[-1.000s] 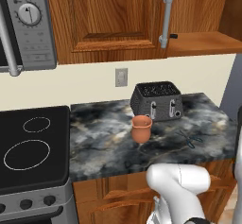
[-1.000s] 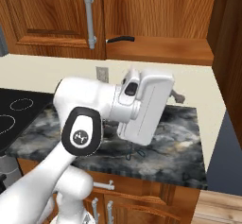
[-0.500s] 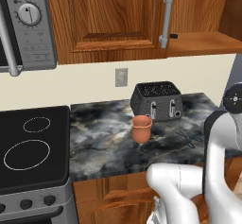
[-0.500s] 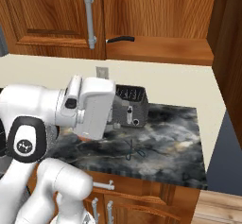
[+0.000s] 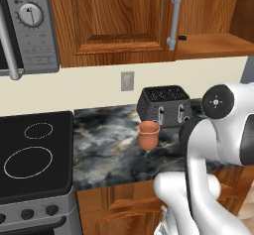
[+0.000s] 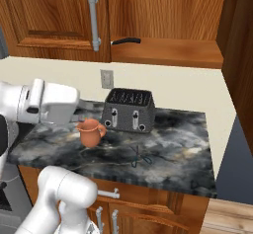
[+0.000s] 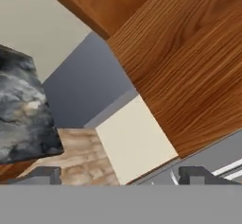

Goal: Pick the pan from the cabinet and place it on the stove. Then turn on the stove burner for the pan.

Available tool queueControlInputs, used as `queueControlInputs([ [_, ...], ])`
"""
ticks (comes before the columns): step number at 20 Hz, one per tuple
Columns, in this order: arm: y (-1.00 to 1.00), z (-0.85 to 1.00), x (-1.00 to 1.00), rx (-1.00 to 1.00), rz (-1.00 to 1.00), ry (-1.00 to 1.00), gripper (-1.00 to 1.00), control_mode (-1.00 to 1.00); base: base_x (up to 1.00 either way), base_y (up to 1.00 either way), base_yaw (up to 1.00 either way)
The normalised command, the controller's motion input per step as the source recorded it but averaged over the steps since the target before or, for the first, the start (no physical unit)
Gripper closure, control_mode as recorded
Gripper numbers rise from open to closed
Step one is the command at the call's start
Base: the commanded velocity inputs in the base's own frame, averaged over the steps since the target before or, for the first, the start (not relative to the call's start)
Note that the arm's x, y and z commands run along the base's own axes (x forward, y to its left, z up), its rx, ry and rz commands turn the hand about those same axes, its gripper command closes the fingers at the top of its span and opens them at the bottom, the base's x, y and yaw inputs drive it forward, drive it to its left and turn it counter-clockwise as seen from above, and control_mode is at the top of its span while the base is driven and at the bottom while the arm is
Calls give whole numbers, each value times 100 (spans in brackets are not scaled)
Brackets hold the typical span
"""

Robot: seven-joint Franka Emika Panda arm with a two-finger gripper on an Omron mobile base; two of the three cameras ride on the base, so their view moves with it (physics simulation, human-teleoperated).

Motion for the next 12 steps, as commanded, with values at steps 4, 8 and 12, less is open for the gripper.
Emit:
queueControlInputs([
  [4,41,2,38,24,16,-30,-100,-100,0,0,0],
  [8,20,2,46,23,21,-31,-100,-100,0,0,0],
  [12,15,4,52,20,24,-32,-100,-100,0,0,0],
])
